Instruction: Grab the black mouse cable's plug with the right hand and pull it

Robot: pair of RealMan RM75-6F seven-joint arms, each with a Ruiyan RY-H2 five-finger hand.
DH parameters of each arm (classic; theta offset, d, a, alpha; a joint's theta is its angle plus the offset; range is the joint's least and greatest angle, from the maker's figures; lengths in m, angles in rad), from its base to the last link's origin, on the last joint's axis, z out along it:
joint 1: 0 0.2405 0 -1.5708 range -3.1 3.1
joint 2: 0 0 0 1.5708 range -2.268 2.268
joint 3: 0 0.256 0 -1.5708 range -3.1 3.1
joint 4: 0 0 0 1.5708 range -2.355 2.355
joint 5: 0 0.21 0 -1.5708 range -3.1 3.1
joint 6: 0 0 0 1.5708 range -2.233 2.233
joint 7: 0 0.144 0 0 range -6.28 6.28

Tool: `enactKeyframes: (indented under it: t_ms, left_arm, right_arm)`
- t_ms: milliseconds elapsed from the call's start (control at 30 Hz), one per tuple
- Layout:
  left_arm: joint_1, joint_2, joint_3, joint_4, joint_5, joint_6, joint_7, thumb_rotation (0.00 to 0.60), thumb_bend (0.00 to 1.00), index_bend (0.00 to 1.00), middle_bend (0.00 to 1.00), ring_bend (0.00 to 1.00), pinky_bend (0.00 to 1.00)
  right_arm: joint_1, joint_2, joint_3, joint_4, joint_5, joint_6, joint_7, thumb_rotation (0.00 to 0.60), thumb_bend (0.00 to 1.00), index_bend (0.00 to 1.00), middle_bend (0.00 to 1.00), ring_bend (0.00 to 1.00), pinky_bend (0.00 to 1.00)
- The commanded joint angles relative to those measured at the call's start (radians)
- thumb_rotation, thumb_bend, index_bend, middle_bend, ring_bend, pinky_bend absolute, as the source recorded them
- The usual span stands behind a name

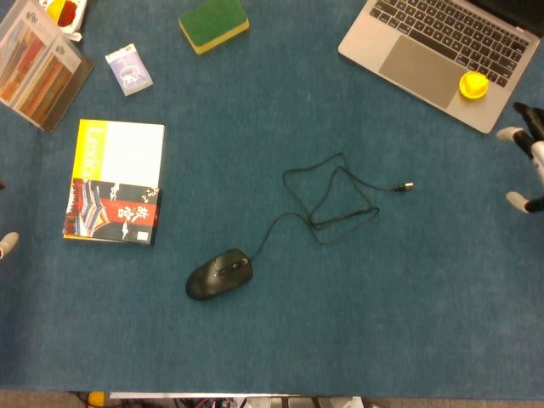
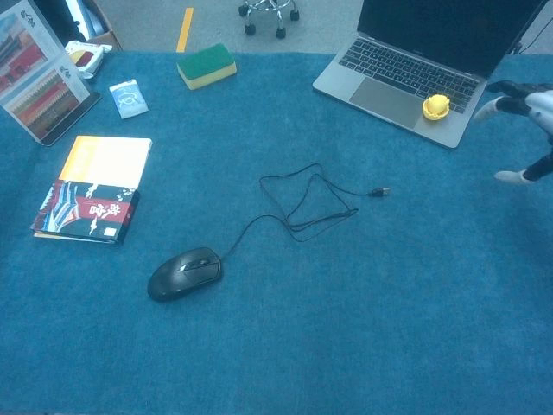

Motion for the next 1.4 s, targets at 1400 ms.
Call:
enactKeyframes:
  t_ms: [1400]
  left_arm:
    - [0.019,-0.01,0.018,0.051,0.006,-0.015,-0.068,0.6,0.03,0.36,0.26,0.36,0.53]
  right_arm:
    - [0.17,-0.278,-0.075,0.148,0.07,-0.016,-0.171,0.6,0.45,0.43,0.0,0.0,0.0]
